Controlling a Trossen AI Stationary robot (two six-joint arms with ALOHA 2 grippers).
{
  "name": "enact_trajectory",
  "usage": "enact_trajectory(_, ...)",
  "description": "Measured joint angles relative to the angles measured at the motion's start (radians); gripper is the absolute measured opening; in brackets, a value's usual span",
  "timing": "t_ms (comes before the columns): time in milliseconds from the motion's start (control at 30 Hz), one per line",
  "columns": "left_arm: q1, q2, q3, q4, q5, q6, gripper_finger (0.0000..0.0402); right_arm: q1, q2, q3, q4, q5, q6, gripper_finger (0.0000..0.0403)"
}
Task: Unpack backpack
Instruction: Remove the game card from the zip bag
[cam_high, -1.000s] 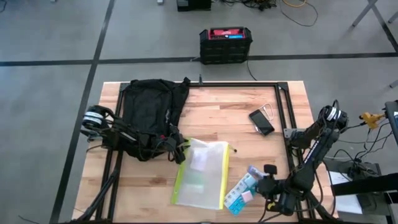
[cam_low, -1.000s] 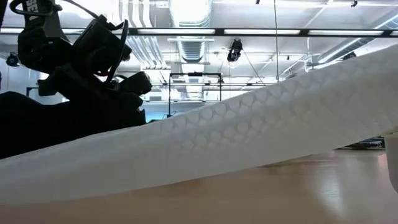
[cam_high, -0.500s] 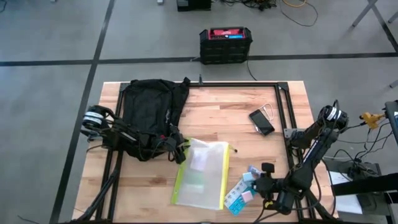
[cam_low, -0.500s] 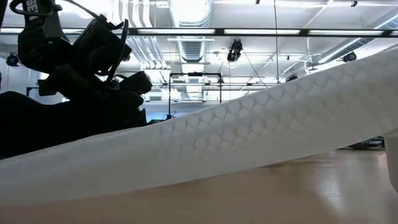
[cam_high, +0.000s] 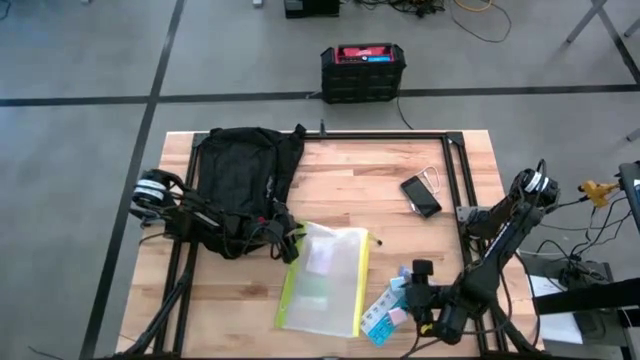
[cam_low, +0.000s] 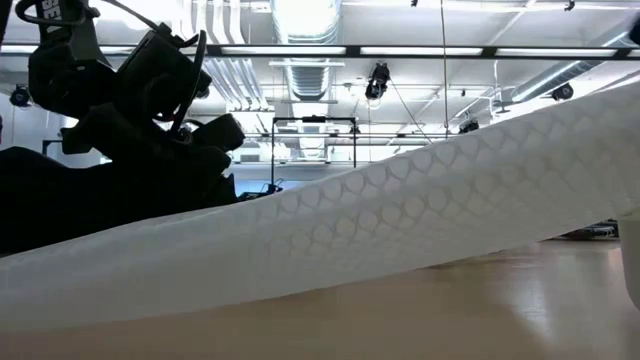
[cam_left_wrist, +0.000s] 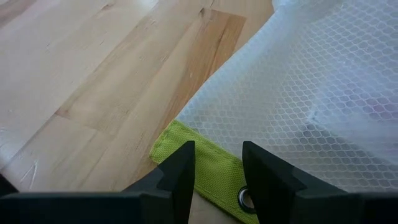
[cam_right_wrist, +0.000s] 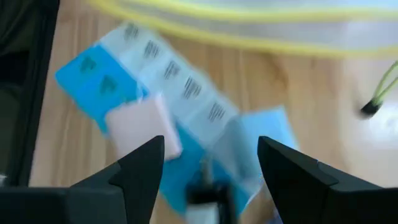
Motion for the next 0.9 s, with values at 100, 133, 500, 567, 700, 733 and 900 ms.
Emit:
enact_trajectory(100, 0.0, 0.0, -0.001, 0.018, 0.001, 0.005, 0.0118, -0.051, 0.0, 0.014, 0.001, 0.06, -0.088, 0.0215)
enact_trajectory(133, -0.001, 0.0, -0.001, 0.032, 0.001, 0.006, 0.0118, -0.075, 0.0, 0.015, 0.0, 0.084, -0.114, 0.0207)
enact_trajectory(500, -0.003, 0.0, -0.002, 0.071, 0.027, 0.016, 0.0118, -0.489, 0.093, -0.038, 0.037, -0.092, -0.364, 0.0061)
enact_trajectory(567, -0.003, 0.0, -0.002, 0.071, 0.027, 0.017, 0.0118, -0.546, 0.13, -0.042, 0.088, -0.141, -0.409, 0.0022)
enact_trajectory(700, -0.003, 0.0, -0.001, 0.067, 0.028, 0.039, 0.0118, -0.582, 0.164, -0.038, 0.206, -0.196, -0.506, 0.0014)
enact_trajectory(733, -0.003, 0.0, -0.001, 0.061, 0.028, 0.044, 0.0118, -0.582, 0.165, -0.032, 0.214, -0.197, -0.518, 0.0018)
enact_trajectory(900, -0.003, 0.0, 0.001, 0.021, 0.024, 0.058, 0.0118, -0.571, 0.158, 0.013, 0.183, -0.213, -0.536, 0.0016)
